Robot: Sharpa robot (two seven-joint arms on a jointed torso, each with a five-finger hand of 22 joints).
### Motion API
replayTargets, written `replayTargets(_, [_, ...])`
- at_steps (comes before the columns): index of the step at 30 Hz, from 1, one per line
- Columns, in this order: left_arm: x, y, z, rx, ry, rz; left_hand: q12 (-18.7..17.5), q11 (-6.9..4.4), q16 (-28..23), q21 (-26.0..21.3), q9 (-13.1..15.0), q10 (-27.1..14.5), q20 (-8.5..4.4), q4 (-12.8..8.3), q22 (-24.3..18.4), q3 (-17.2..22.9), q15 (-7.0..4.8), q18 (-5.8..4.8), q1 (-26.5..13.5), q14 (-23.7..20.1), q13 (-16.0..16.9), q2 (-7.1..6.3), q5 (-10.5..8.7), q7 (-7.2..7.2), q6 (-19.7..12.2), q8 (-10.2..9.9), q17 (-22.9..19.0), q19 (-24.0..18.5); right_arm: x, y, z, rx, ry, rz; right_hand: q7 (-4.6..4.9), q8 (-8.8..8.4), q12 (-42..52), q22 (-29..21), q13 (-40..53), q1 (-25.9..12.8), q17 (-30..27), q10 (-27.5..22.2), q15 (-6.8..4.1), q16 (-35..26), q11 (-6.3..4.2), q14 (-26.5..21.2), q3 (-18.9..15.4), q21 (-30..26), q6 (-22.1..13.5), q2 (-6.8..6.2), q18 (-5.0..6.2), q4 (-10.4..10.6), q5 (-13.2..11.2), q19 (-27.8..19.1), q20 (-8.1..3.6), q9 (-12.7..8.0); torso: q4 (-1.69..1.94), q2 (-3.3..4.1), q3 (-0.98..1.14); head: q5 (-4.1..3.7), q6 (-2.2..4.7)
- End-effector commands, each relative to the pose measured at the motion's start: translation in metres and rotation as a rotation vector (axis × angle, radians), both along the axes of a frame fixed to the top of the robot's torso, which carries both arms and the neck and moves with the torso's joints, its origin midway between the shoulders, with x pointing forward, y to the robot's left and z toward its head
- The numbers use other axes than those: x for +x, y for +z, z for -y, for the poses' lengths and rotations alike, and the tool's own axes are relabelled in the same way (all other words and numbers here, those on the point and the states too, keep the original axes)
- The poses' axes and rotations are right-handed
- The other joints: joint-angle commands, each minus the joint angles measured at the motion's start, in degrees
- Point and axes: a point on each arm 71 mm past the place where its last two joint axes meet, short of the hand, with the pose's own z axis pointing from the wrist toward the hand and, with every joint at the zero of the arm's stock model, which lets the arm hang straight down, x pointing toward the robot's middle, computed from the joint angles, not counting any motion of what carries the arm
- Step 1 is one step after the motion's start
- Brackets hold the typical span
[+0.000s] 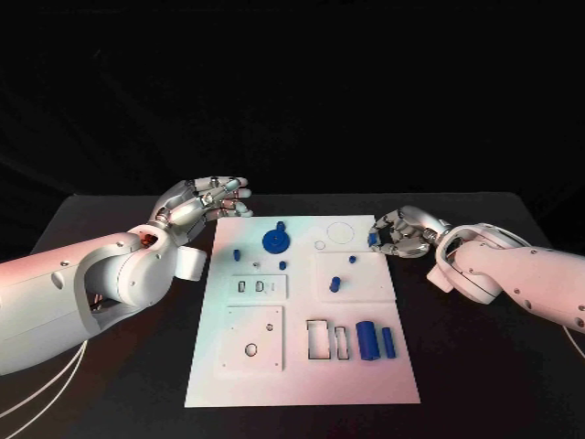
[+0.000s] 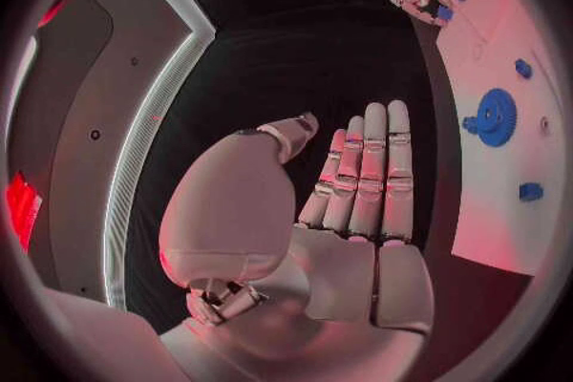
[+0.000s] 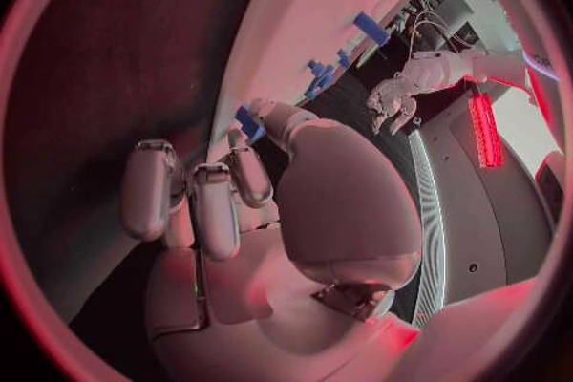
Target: Assemble the parts on the task board
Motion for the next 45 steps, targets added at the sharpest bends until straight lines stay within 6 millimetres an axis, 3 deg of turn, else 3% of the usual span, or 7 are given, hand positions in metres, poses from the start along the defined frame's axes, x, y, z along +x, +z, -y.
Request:
replayTargets(1, [-0.001, 0.001, 0.002, -0.013, -0.018, 0.006, 0.0, -0.04, -0.3, -0.4, 0.1, -0.4, 0.32, 0.2, -0.1, 0.0, 0.11, 0.26, -0.3, 0.1, 0.1, 0.01, 0.05, 2.14, -0.3, -0.1, 0.0, 0.2, -0.001, -0.003, -0.001, -0.002, 0.004, -0.013, -0.04, 0.19, 0.2, 0.0, 0.0, 0.1, 4.4, 0.4, 0.2, 0.3, -0.1, 3.5, 0.2, 0.3, 0.2, 0.69, -0.02, 0.0, -0.1, 0.5, -0.08, 0.0, -0.08, 0.02, 0.04, 0.05, -0.02])
replayTargets(19, [-0.001, 0.001, 0.001, -0.012, -0.02, 0.001, 0.0, -0.04, -0.3, -0.4, 0.1, -0.4, 0.31, 0.1, -0.1, 0.0, 0.11, 0.26, -0.3, 0.1, 0.1, 0.04, 0.05, 2.15, -0.4, -0.1, 0.0, 0.2, 0.0, -0.002, -0.005, 0.003, -0.001, 0.001, -0.1, 0.34, 0.2, 0.1, 0.1, 0.2, 4.3, 0.4, 0.12, 0.3, -0.17, 3.5, 0.5, 0.3, 0.5, 1.16, -0.02, -0.2, 0.0, 0.5, -0.16, 0.1, -0.08, 0.0, 0.1, 0.08, -0.09])
replayTargets(24, [0.0, 0.0, 0.001, -0.011, -0.022, 0.0, 0.0, -0.02, -0.4, -0.5, 0.1, -0.4, 0.32, 0.2, -0.2, 0.0, 0.13, 0.25, -0.3, 0.1, 0.1, 0.03, 0.05, 2.16, -0.4, -0.1, 0.0, 0.2, 0.0, -0.001, -0.004, 0.002, -0.008, 0.008, -0.73, 1.85, 0.3, 0.3, 0.3, 0.3, 4.5, 0.5, -0.24, 0.4, -0.66, 3.5, 1.2, 0.3, 2.5, 2.78, -0.02, -0.5, -0.1, 0.5, -0.42, 0.8, -0.07, 0.06, 0.11, 0.07, -0.06])
replayTargets(26, [0.0, 0.0, 0.001, -0.011, -0.023, -0.001, 0.0, -0.02, -0.4, -0.5, 0.1, -0.4, 0.32, 0.2, -0.2, 0.0, 0.13, 0.25, -0.3, 0.1, 0.1, 0.03, 0.05, 2.16, -0.4, -0.1, 0.0, 0.2, 0.001, -0.001, -0.004, 0.003, -0.013, 0.012, -1.45, 3.25, 0.2, 0.4, 0.3, 1.0, 4.5, 0.5, -0.75, 0.3, -1.29, 3.5, 2.4, 0.3, 3.8, 4.34, -0.01, -1.0, 0.1, 0.5, -0.81, 1.4, -0.07, 0.05, 0.12, 0.07, -0.06])
replayTargets(29, [0.0, 0.0, 0.001, -0.011, -0.024, -0.002, 0.0, -0.02, -0.4, -0.5, 0.1, -0.4, 0.32, 0.2, -0.2, 0.0, 0.13, 0.25, -0.3, 0.1, 0.1, 0.03, 0.05, 2.16, -0.4, -0.1, 0.0, 0.2, 0.001, -0.001, -0.004, 0.003, -0.021, 0.018, -2.01, 4.88, 0.1, 0.4, 0.3, 0.9, 4.5, 0.5, -1.17, 0.3, -1.77, 3.5, 3.3, 0.3, 4.6, 5.05, -0.01, -1.3, 0.0, 0.5, -1.22, 2.3, -0.07, 0.03, 0.13, 0.08, -0.08])
replayTargets(39, [0.0, 0.0, 0.0, -0.01, -0.024, -0.004, 0.0, -0.01, -0.4, -0.5, 0.2, -0.5, 0.32, 0.2, -0.2, 0.0, 0.14, 0.24, -0.4, 0.1, 0.1, 0.03, 0.05, 2.17, -0.4, -0.1, 0.0, 0.2, 0.001, 0.002, -0.004, 0.004, -0.041, 0.045, -2.43, 6.81, -0.1, 0.5, 0.4, 0.5, 4.4, 0.7, -1.56, 0.2, -2.17, 3.5, 4.1, 0.2, 4.3, 5.49, -0.01, -1.8, 0.0, 0.5, -1.65, 3.5, -0.16, 0.01, 0.11, 0.02, -0.13])
replayTargets(45, [0.0, 0.0, -0.001, -0.009, -0.021, -0.004, 0.0, -0.01, -0.4, -0.5, 0.2, -0.5, 0.32, 0.2, -0.2, 0.0, 0.14, 0.24, -0.4, 0.1, 0.1, 0.03, 0.05, 2.17, -0.4, -0.1, 0.0, 0.2, -0.001, 0.011, -0.011, 0.006, -0.047, 0.03, -2.27, 7.03, -0.3, 0.3, 0.2, -0.4, 4.3, 0.6, -1.53, 0.1, -2.06, 3.5, 4.1, -0.1, 3.3, 5.08, 0.03, -1.6, -0.1, 0.4, -1.71, 3.7, -0.12, -0.06, -0.08, -0.13, -0.1])
